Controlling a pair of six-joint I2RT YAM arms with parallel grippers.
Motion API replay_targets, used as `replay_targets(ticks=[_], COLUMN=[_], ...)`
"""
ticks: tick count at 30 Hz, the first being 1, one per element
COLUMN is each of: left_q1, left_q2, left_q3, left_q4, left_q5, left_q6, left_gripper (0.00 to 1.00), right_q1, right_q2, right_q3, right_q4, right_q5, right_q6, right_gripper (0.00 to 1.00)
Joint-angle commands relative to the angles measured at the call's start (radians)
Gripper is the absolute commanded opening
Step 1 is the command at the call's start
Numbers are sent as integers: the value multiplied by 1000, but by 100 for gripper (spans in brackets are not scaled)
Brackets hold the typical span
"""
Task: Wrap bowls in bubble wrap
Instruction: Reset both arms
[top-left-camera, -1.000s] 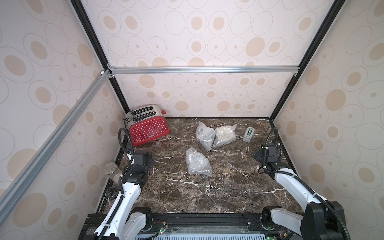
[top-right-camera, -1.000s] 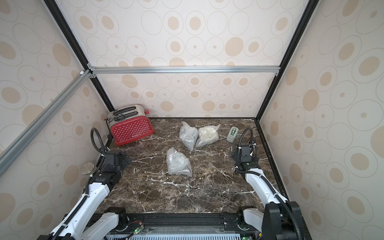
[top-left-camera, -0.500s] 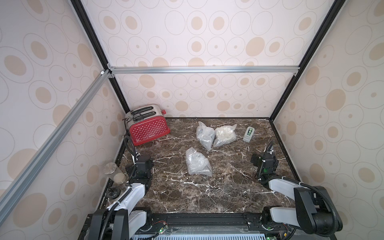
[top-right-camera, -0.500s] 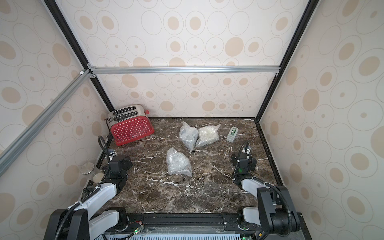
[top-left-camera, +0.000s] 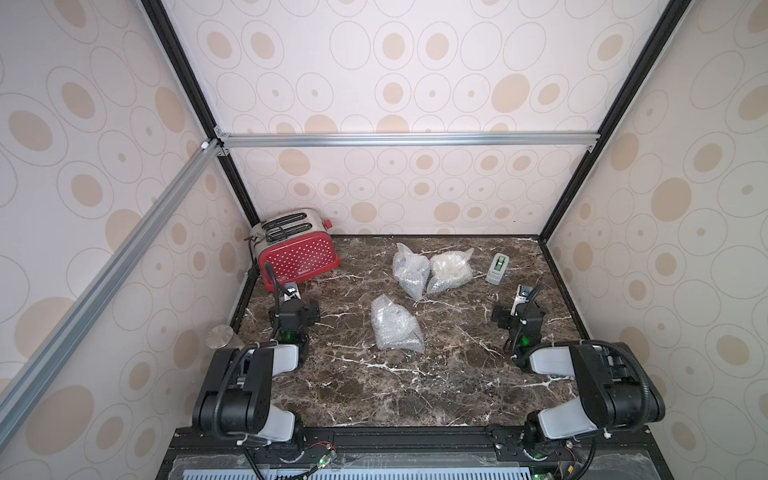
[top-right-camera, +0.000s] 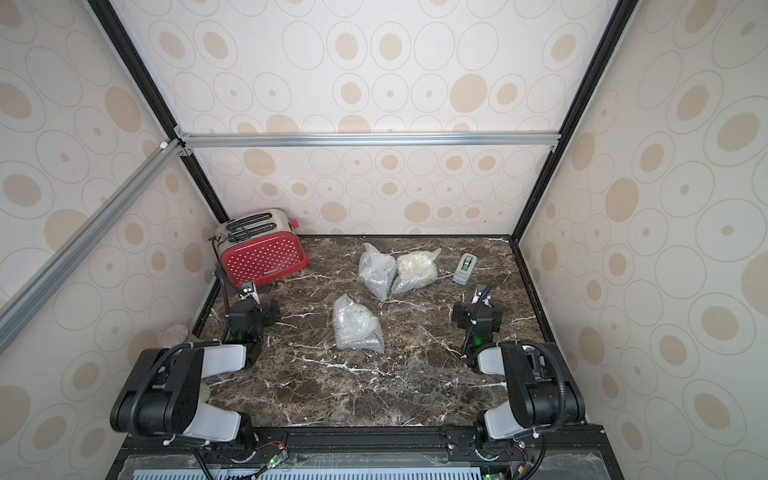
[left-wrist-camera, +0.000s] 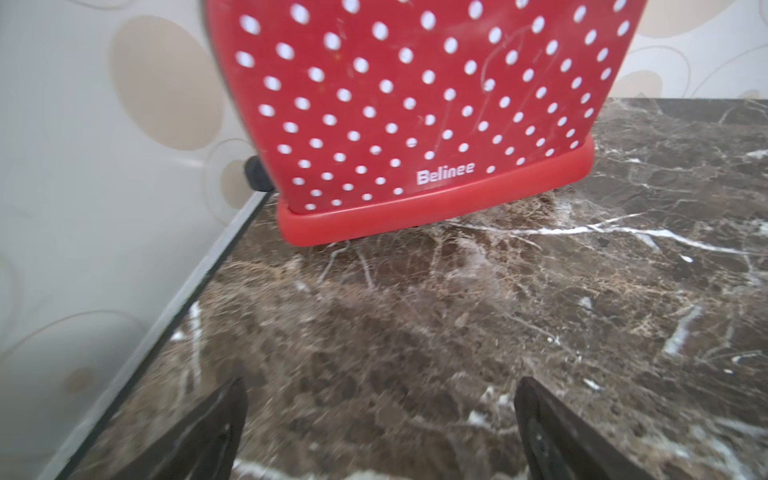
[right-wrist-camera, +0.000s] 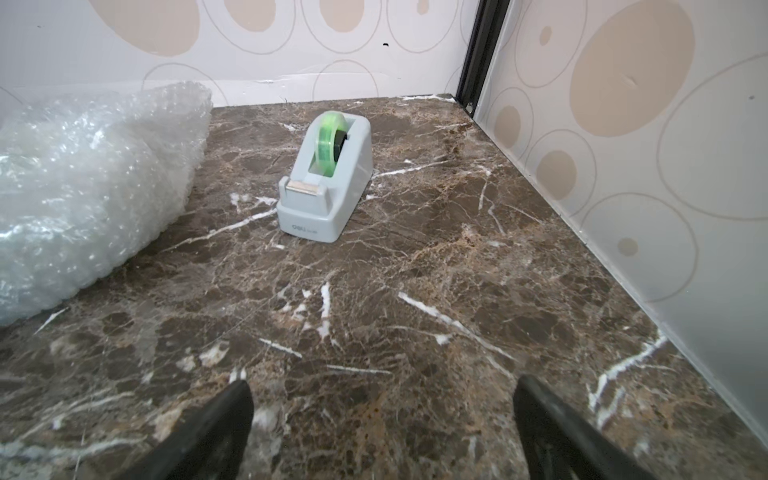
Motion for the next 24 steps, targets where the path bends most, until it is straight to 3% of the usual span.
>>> replay_targets(ticks=[1, 4, 7, 24], left_q1=[8, 8, 8, 8], left_q2=[20, 26, 26, 26], left_q3=[9, 15, 15, 13], left_q4=[95, 90, 91, 95], left_q5=[34, 25, 25, 23], left_q6=[46, 42, 41, 43], left_gripper=[99, 99, 99, 99], right_q1=[9, 11, 10, 10], right_q2=[15, 35, 12, 16], right_q3=[46, 32, 49, 45], right_q4=[-37, 35, -39, -28], right_q5=[-24, -21, -25, -21], right_q6=[-28, -37, -29, -31], right_gripper=[100, 100, 100, 100])
